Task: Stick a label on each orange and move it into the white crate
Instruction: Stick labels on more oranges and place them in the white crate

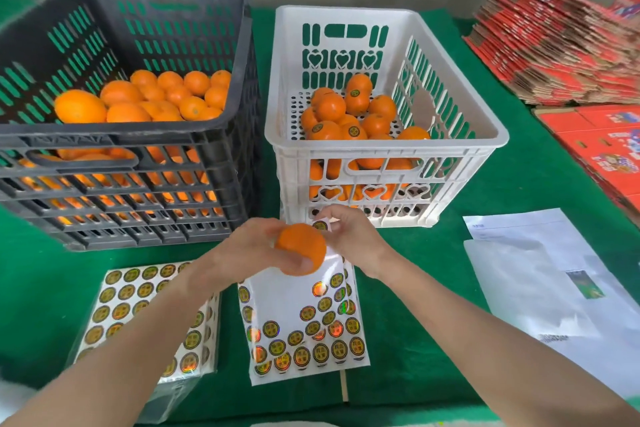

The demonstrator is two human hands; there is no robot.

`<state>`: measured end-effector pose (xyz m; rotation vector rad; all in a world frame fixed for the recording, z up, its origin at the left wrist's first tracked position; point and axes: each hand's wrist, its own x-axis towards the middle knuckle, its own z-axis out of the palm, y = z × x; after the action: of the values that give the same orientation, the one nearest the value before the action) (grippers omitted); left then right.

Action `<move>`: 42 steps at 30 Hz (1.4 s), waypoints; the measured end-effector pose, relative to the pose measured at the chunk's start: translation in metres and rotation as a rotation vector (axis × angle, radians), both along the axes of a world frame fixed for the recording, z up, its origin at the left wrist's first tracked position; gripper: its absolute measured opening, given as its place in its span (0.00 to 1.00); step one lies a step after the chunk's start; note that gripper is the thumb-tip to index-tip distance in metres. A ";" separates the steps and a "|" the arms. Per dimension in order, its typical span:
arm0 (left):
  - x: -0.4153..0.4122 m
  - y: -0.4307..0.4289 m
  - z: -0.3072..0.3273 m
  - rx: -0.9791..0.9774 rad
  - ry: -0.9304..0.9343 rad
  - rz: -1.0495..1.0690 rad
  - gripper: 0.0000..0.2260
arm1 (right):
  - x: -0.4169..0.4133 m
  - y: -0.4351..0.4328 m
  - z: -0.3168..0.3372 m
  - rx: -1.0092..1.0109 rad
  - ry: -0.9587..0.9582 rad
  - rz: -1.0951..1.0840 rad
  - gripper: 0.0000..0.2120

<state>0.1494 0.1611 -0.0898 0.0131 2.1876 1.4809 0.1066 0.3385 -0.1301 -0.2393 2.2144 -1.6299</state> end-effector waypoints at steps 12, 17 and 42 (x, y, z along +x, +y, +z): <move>-0.021 -0.020 -0.001 0.060 -0.090 0.088 0.31 | 0.031 0.024 -0.007 0.054 -0.019 0.089 0.14; -0.024 -0.020 -0.003 0.025 -0.141 0.096 0.41 | 0.036 0.025 -0.008 -0.022 -0.014 0.050 0.10; -0.045 -0.004 -0.041 -0.267 -0.138 -0.049 0.17 | 0.064 0.029 -0.023 -0.016 -0.136 -0.028 0.11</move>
<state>0.1043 0.1567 -0.1303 -0.1210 2.2361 1.1191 0.1709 0.3679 -0.1535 -0.0989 2.1125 -1.6277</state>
